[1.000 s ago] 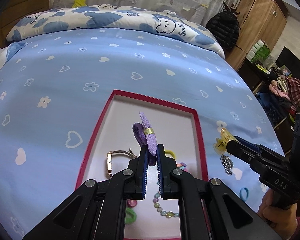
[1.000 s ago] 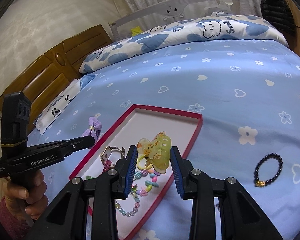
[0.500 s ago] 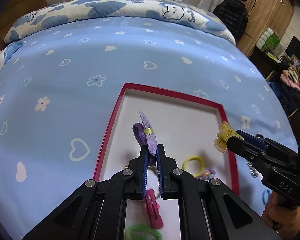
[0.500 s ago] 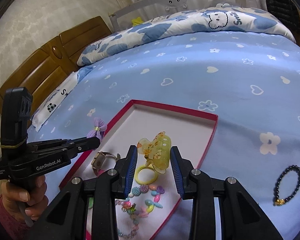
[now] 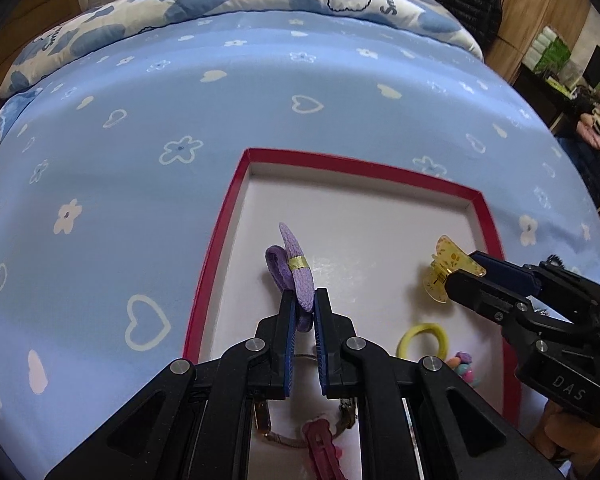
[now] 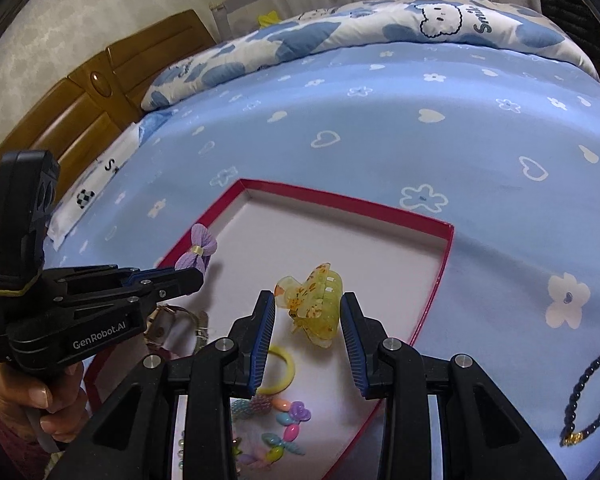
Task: Organize jewelry
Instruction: 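Carry the purple hair tie over the tray with the left gripper while the right gripper carries the clip, then open the left gripper to drop the purple tie while the right gripper drops the clip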
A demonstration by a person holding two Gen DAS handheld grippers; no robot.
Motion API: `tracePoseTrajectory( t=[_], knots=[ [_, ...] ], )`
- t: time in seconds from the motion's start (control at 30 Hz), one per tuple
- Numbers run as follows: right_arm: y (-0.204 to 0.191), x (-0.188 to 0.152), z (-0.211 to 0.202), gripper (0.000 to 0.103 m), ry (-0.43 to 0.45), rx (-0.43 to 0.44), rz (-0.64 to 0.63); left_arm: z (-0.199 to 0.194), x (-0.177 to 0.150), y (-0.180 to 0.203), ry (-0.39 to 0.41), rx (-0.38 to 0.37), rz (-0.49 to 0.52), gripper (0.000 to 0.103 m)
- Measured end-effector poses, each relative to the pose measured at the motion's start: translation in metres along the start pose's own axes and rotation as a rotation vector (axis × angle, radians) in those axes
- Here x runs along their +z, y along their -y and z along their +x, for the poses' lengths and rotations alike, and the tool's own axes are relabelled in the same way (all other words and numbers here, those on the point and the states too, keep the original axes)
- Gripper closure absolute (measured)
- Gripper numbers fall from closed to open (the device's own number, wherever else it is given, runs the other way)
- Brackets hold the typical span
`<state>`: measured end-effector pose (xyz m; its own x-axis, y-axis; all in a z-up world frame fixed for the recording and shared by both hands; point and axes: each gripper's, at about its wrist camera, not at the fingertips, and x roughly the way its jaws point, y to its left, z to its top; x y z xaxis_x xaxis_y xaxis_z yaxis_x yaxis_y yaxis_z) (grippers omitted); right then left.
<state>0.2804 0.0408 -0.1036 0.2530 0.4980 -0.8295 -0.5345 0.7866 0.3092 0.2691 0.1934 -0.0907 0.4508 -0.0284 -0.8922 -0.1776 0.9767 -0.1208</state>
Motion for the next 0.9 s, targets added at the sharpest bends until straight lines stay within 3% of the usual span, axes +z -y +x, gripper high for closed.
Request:
tracePoseTrajectory(
  t=[0.27, 0.4, 0.6, 0.67, 0.73, 0.9],
  knots=[
    [0.003, -0.003, 0.009, 0.069, -0.026, 0.004, 0.001, 0.015, 0.001, 0.007, -0.026, 0.028, 0.031, 0.094],
    [0.002, -0.003, 0.010, 0.068, -0.027, 0.001, -0.005, 0.017, 0.002, 0.008, -0.023, 0.036, 0.030, 0.084],
    [0.002, -0.003, 0.009, 0.068, -0.023, 0.011, 0.003, 0.016, -0.003, 0.007, -0.022, 0.047, 0.020, 0.080],
    [0.003, -0.003, 0.007, 0.065, -0.021, 0.012, 0.009, 0.014, -0.004, 0.006, -0.018, 0.044, 0.013, 0.073],
    [0.004, -0.003, 0.003, 0.056, -0.010, 0.018, 0.016, 0.008, -0.005, 0.004, -0.006, 0.046, 0.002, 0.059],
    [0.004, -0.004, -0.013, 0.055, 0.029, 0.025, 0.030, -0.009, -0.012, -0.003, 0.031, 0.034, -0.036, 0.054]
  ],
)
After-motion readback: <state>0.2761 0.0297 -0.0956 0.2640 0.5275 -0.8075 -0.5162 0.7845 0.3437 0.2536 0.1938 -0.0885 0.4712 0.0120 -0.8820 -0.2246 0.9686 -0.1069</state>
